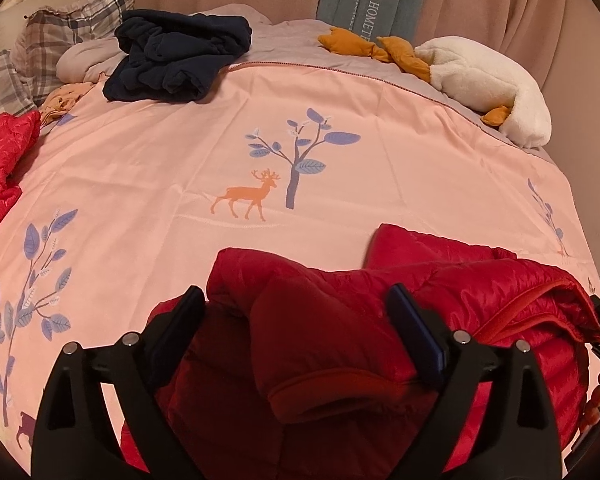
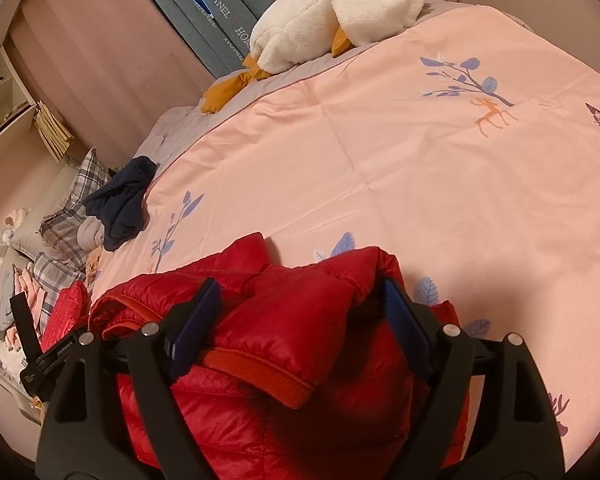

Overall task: Fold large clothes
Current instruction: 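Lower the folded jacket end onto the bed and open both tools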

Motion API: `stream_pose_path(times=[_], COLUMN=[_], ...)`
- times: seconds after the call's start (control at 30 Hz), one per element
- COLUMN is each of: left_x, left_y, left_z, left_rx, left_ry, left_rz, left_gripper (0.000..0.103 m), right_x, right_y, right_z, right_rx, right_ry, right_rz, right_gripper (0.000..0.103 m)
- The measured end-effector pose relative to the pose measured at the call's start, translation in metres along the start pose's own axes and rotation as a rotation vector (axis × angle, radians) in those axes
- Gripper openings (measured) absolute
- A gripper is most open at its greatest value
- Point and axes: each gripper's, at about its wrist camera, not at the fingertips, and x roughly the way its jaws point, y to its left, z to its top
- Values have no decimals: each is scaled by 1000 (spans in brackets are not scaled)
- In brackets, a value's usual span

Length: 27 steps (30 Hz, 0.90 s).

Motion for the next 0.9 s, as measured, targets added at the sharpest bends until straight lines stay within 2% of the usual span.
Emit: stream_pose_path(times=[0.9], left_x=[6], left_y=[-1], left_z=[1], left_rx=[-10], left_ry=[4], left_rz=[6], left_gripper=[96], right_x=[4], right_y=[-7], right_z=[2], right_rx=[35], right_ry=[-18], right_rz=[-38], right_gripper=[96])
